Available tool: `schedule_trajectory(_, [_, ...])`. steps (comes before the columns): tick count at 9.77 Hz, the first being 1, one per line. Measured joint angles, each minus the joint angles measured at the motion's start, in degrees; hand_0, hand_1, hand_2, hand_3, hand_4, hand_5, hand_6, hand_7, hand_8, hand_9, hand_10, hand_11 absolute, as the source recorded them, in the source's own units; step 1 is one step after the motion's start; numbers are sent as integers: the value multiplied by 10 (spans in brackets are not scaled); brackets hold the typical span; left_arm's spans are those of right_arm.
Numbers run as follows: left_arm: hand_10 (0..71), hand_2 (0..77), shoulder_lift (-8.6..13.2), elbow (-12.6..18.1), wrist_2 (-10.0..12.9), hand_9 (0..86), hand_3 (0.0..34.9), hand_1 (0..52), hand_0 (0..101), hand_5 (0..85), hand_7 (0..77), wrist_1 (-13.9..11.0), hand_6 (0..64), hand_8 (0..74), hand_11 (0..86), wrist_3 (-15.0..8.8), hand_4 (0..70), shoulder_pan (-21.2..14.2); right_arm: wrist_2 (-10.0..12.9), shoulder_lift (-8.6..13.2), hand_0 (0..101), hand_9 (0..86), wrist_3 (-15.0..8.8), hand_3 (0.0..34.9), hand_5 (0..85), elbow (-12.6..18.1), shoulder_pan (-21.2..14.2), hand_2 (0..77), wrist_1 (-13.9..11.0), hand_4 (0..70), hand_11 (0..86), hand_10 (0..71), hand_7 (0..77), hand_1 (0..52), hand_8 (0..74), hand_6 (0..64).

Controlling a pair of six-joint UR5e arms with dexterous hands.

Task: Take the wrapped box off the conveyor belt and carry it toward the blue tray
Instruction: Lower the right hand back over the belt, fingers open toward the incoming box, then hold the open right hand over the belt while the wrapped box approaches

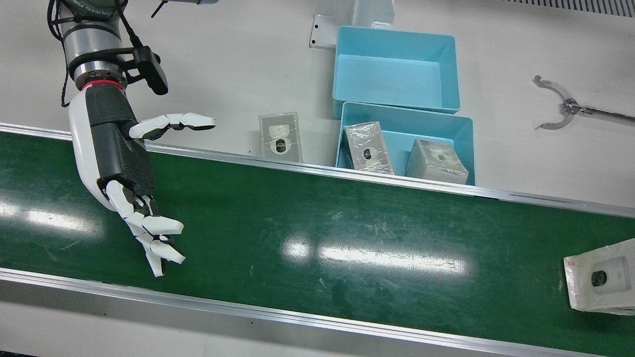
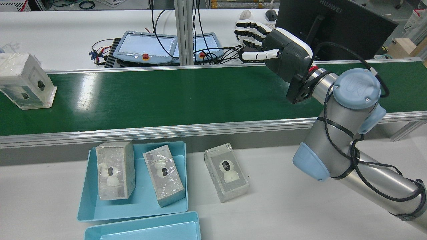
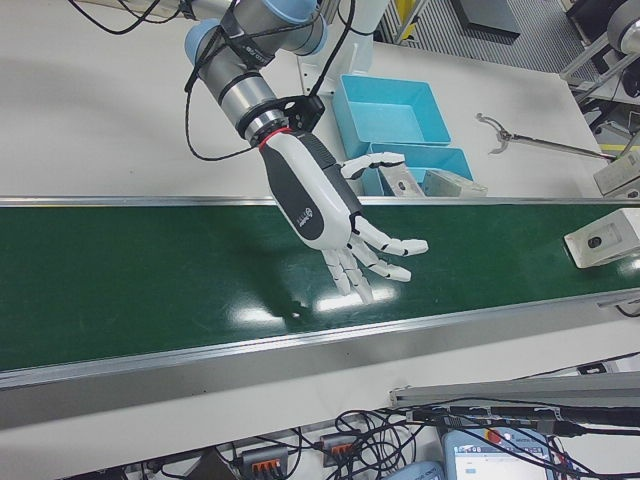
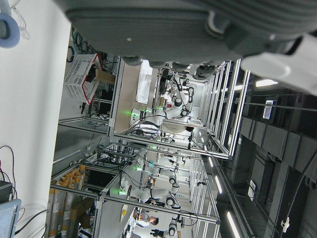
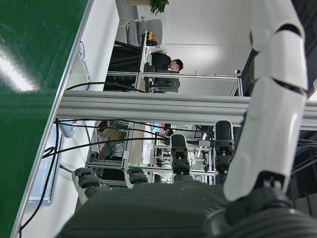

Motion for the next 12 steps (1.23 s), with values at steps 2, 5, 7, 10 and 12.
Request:
schedule_trajectory(2, [5, 5, 0, 0, 0, 5, 0, 0, 0, 5, 5, 0, 0, 5, 0, 0, 0, 0, 7, 6, 438, 60, -1, 300, 256, 1, -14, 175, 0, 125, 60, 33, 191, 115, 0, 0])
schedule_trajectory(5, [5, 11, 0, 0, 0, 5, 0, 0, 0, 5, 5, 0, 0, 0, 0, 0, 5, 0, 12, 20, 447, 60, -2, 300, 256, -7, -22, 185, 1, 136, 60, 33, 202, 115, 0, 0])
schedule_trajectory(7, [5, 11, 0, 0, 0, 0, 0, 0, 0, 5, 5, 0, 0, 5, 0, 0, 5, 0, 12, 18, 448, 60, -2, 301, 262, -14, -25, 185, 10, 142, 60, 38, 207, 115, 0, 0])
schedule_trajectory(10, [5, 11, 0, 0, 0, 5, 0, 0, 0, 5, 5, 0, 0, 5, 0, 0, 0, 0, 12, 20, 447, 60, -2, 299, 262, -27, -23, 180, 16, 131, 60, 38, 207, 125, 0, 0])
schedule_trajectory(12, [5, 11, 0, 0, 0, 5, 0, 0, 0, 5, 5, 0, 0, 0, 0, 0, 0, 0, 12, 21, 448, 60, -1, 300, 262, -31, -23, 191, 16, 131, 60, 38, 207, 125, 0, 0])
